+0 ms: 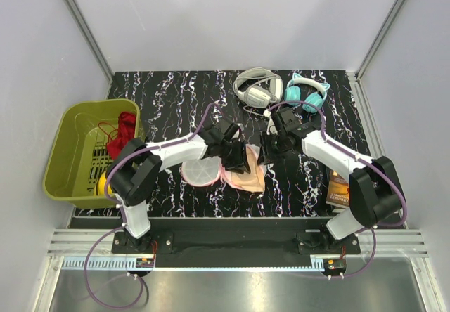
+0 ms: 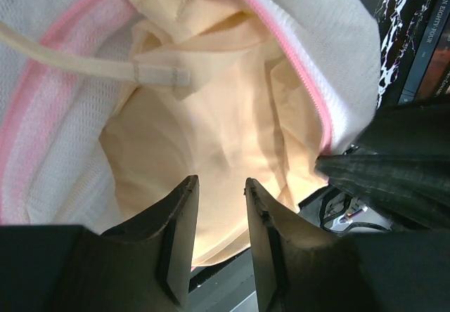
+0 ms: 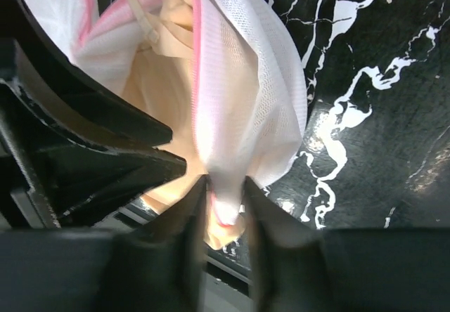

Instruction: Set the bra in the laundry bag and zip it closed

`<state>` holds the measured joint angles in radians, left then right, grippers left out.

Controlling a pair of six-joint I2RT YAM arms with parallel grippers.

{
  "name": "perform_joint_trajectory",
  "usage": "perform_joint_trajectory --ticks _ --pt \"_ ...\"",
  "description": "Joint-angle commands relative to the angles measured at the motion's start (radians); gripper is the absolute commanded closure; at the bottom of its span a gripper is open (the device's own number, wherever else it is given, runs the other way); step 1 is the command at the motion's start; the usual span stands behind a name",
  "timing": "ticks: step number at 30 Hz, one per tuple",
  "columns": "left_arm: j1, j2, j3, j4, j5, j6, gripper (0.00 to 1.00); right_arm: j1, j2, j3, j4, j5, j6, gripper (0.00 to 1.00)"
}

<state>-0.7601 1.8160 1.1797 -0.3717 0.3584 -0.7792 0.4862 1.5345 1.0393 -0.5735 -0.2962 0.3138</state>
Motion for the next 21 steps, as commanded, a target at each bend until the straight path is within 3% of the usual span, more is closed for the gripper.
perform_joint_trajectory --ticks 1,4,5,7,14,21 --pt "0.007 0.002 0.046 0.005 0.010 -0.022 0.62 0.008 -0.013 0.033 0.034 0.025 0.027 0.81" --pt "0.007 0.026 0.073 0.005 0.016 -0.037 0.63 0.008 -0.023 0.030 0.032 0.026 0.039 0.87" --pt "0.007 0.038 0.086 0.005 0.017 -0.040 0.63 0.006 -0.022 0.028 0.032 0.025 0.041 0.95" --pt "0.007 0.048 0.100 0.004 0.020 -0.045 0.62 0.008 -0.019 0.027 0.032 0.020 0.051 1.00" --pt "0.008 0.091 0.120 0.030 0.020 -0.109 0.61 0.008 -0.056 0.047 -0.031 -0.009 0.164 1.00" --pt "0.007 0.175 0.020 0.206 0.025 -0.206 0.66 0.006 -0.118 0.086 -0.092 -0.124 0.364 1.00"
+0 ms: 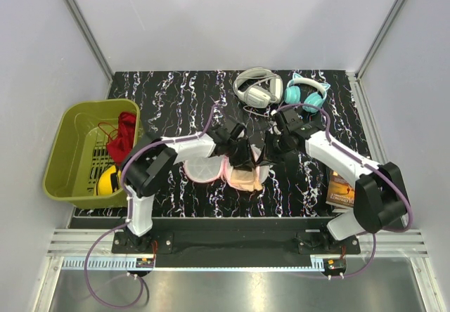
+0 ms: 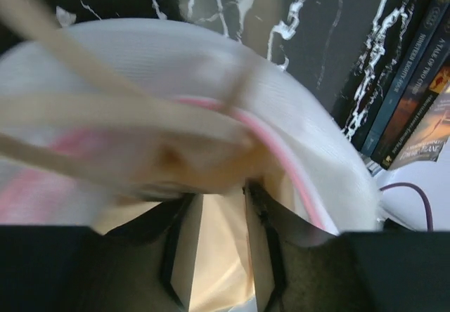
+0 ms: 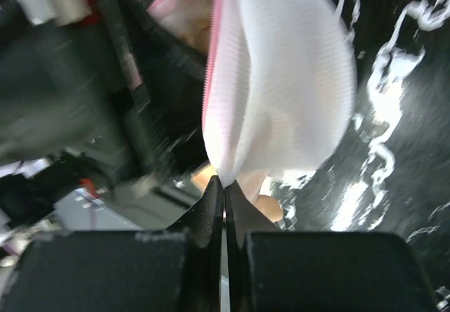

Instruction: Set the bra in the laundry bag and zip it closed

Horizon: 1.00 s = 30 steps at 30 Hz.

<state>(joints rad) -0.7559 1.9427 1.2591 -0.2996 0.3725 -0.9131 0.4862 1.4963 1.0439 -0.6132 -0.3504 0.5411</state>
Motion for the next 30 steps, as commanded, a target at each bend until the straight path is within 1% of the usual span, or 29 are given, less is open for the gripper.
perform_joint_trajectory --ticks 1,2,6,9,11,12,14,15,17,19,21,22,23,24,26,30 --pt "0.004 0.061 -0.094 0.145 -0.003 -0.073 0.67 0.003 -0.091 0.096 -0.086 -0.074 0.163 1.00" --pt "0.004 0.065 -0.111 0.164 -0.007 -0.070 0.68 -0.004 -0.100 0.119 -0.100 -0.094 0.174 1.00" --pt "0.006 0.058 -0.155 0.152 -0.084 -0.023 0.68 -0.047 -0.133 0.136 -0.166 -0.139 0.210 1.00" --pt "0.007 0.038 -0.136 0.122 -0.115 0.025 0.69 -0.084 -0.145 0.133 -0.197 -0.153 0.197 1.00" --pt "0.007 0.006 -0.113 0.062 -0.132 0.077 0.68 -0.093 -0.125 0.111 -0.200 -0.162 0.172 1.00" --pt "0.007 -0.007 -0.086 0.039 -0.150 0.094 0.67 -0.095 -0.117 0.104 -0.198 -0.168 0.165 1.00" --pt "0.009 -0.048 -0.050 -0.031 -0.165 0.146 0.62 -0.095 -0.113 0.087 -0.198 -0.174 0.146 1.00" --pt "0.009 -0.072 -0.011 -0.054 -0.164 0.163 0.60 -0.094 -0.114 0.084 -0.197 -0.171 0.142 1.00" --pt "0.009 -0.105 0.020 -0.108 -0.161 0.201 0.54 -0.095 -0.119 0.076 -0.198 -0.165 0.122 1.00" --pt "0.009 -0.139 0.054 -0.142 -0.139 0.221 0.52 -0.095 -0.122 0.062 -0.197 -0.186 0.112 1.00" --pt "0.007 -0.149 0.078 -0.200 -0.113 0.227 0.55 -0.095 -0.126 0.053 -0.195 -0.196 0.109 1.00" --pt "0.007 -0.152 0.079 -0.220 -0.107 0.226 0.60 -0.095 -0.131 0.048 -0.189 -0.196 0.114 1.00" --pt "0.007 -0.157 0.068 -0.226 -0.103 0.223 0.71 -0.097 -0.139 0.050 -0.189 -0.197 0.115 1.00" --pt "0.006 -0.160 0.062 -0.231 -0.099 0.218 0.76 -0.097 -0.140 0.054 -0.188 -0.196 0.115 1.00" --pt "-0.002 -0.165 0.040 -0.228 -0.099 0.210 0.80 -0.097 -0.146 0.068 -0.186 -0.202 0.126 1.00" --pt "-0.037 -0.125 0.026 -0.199 -0.070 0.195 0.82 -0.100 -0.148 0.080 -0.154 -0.228 0.154 1.00"
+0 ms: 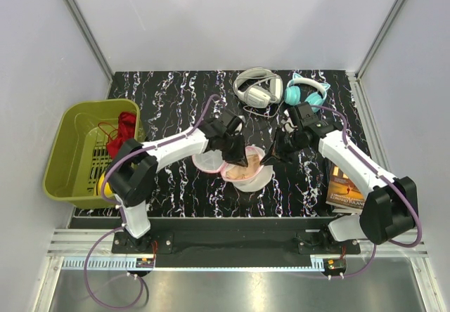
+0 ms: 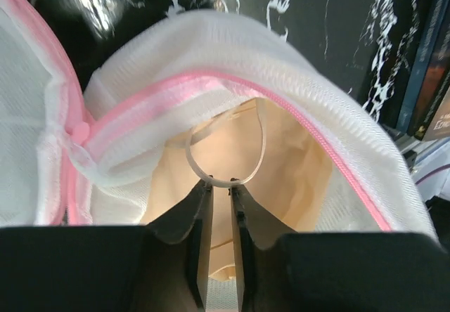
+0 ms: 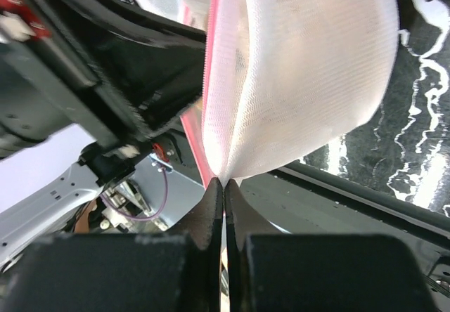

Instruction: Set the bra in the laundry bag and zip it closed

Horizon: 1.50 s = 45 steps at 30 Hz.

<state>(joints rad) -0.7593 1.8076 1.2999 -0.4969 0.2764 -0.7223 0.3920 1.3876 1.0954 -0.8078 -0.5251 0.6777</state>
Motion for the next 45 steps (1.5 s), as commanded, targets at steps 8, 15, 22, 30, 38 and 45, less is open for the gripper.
perform_joint_trajectory --ticks 8,15,22,30,38,45 --pt "-0.066 0.061 -0.033 0.026 -0.060 0.010 0.82 -0.039 -0.052 0.012 0.062 -0.070 0.037 1.00" --pt "-0.017 -0.178 0.030 -0.140 -0.169 0.067 0.44 -0.042 -0.067 -0.077 0.108 -0.082 -0.004 1.00" --pt "0.119 -0.352 -0.105 -0.261 -0.180 -0.038 0.16 -0.044 -0.058 -0.103 0.137 -0.124 -0.079 1.00" --pt "0.284 -0.346 -0.277 -0.278 -0.255 -0.071 0.19 -0.044 -0.059 -0.111 0.154 -0.136 -0.099 1.00" --pt "0.305 -0.179 -0.318 -0.122 -0.250 -0.068 0.16 -0.044 -0.064 -0.127 0.164 -0.139 -0.098 1.00" --pt "0.337 -0.099 -0.341 0.007 -0.247 -0.059 0.40 -0.044 -0.078 -0.146 0.164 -0.133 -0.099 1.00"
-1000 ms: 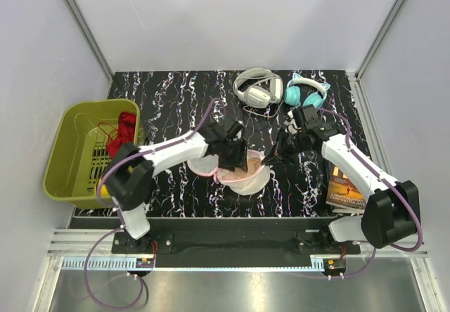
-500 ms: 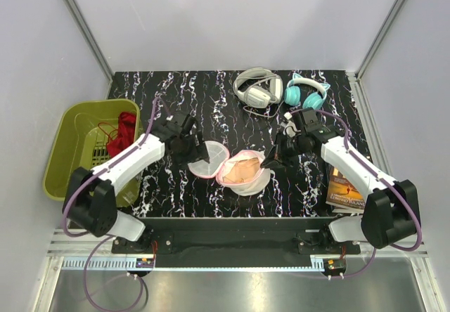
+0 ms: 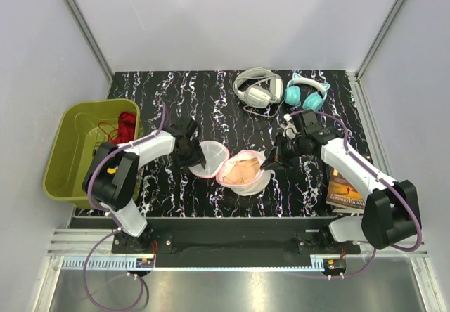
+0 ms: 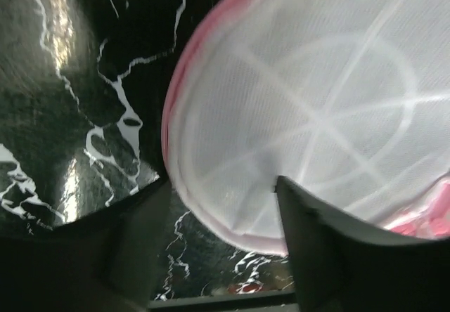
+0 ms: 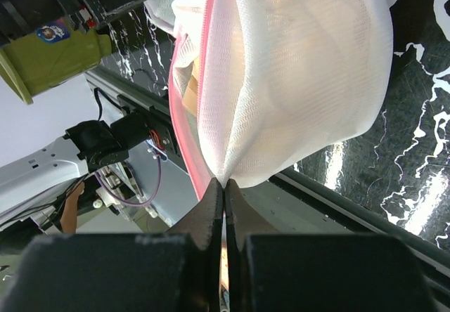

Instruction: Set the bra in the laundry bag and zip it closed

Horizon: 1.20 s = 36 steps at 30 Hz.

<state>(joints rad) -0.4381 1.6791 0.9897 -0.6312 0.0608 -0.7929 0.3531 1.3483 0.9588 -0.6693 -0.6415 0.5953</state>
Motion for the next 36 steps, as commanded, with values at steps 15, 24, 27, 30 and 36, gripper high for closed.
perform_joint_trajectory --ticks 15,24,27,30,36 --pt "-0.160 -0.436 0.216 -0.130 -0.375 0.147 1.00 -0.005 -0.031 0.024 0.004 0.019 -0.054 1.00" --pt "-0.416 -0.466 0.355 -0.289 -0.631 0.055 1.00 -0.003 0.076 0.146 0.004 -0.009 -0.078 1.00" --pt "-0.482 -0.360 0.427 -0.334 -0.706 0.057 1.00 -0.005 0.142 0.192 0.004 -0.032 -0.078 1.00" --pt "-0.573 -0.230 0.522 -0.438 -0.884 0.041 1.00 -0.005 0.192 0.230 0.004 -0.049 -0.065 1.00" --pt "-0.708 -0.082 0.676 -0.538 -1.096 0.072 1.00 -0.006 0.241 0.241 0.011 -0.060 -0.023 1.00"
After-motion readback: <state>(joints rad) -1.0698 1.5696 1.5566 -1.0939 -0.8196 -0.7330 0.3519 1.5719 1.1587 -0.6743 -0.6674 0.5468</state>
